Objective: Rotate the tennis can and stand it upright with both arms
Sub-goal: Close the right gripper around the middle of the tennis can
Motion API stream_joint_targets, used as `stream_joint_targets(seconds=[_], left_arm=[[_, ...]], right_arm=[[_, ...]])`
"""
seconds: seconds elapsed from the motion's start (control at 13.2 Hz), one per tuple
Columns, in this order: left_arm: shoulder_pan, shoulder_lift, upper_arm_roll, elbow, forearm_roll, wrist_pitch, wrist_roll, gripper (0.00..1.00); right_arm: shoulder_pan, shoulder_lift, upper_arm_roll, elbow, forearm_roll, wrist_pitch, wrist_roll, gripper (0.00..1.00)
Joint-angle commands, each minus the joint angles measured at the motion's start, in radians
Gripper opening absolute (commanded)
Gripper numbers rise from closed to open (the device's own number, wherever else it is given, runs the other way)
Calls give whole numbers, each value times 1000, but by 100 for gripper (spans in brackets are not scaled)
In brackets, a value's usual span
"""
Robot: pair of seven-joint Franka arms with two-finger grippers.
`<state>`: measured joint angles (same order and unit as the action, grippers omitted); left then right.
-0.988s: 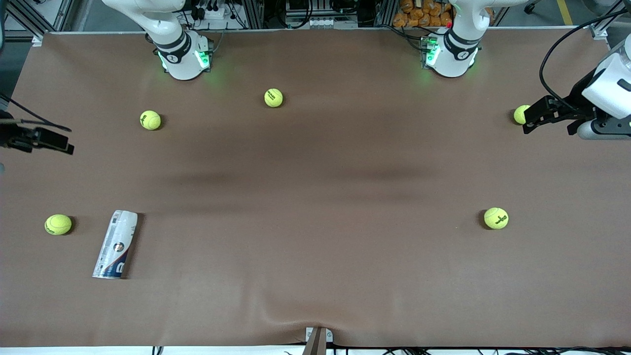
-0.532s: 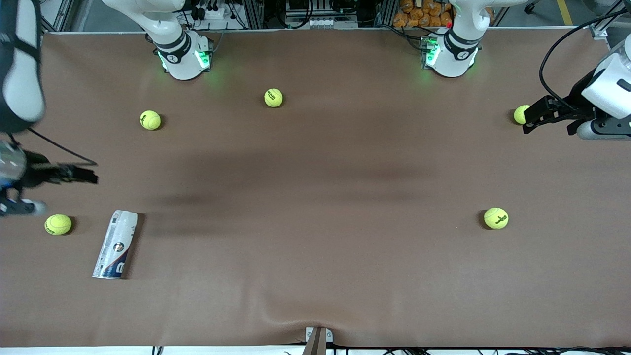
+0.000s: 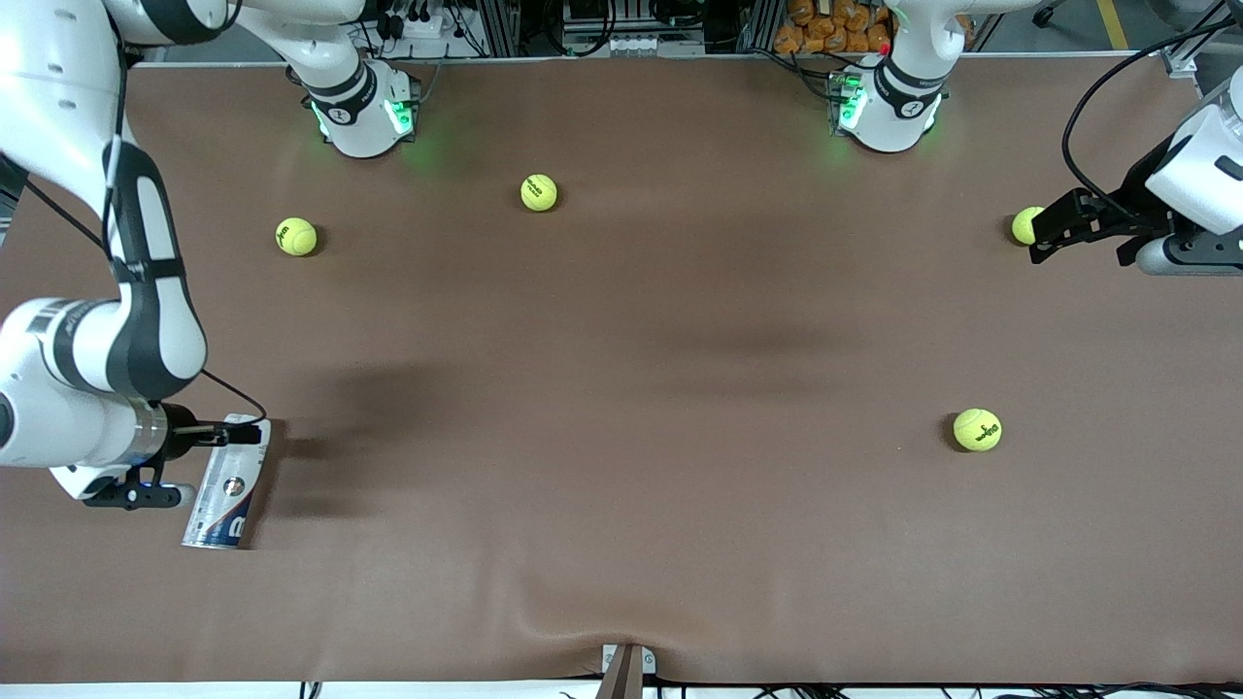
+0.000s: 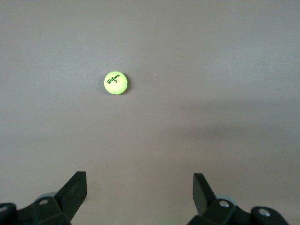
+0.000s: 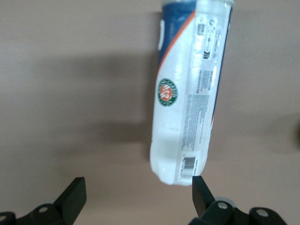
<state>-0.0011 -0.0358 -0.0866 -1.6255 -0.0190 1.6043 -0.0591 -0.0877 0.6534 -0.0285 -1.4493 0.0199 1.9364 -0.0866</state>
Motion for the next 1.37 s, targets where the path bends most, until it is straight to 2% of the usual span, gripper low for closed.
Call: stream_joint_targets(seconds=[0.0,0.15,0.23,0.76,1.29], left_arm=[[0,-13,2,-2,-13,-12,16,100],[1,-13,2,-4,-13,-12,18,100],[1,-12,2,-4,-13,-12,18,100],[1,-10,2,-1,-13,-12,18,100],[1,-3,2,0,-13,-11,16,100]], right_arm=[[-17,49,6,23,9,62,-28,100],[-23,83,6,23,5,172,-132,100],[-35,101,6,23,9,185,-148,100],[-56,170,6,23,6,228,-163,100],[-60,192,6,27,3,243,-205,100]])
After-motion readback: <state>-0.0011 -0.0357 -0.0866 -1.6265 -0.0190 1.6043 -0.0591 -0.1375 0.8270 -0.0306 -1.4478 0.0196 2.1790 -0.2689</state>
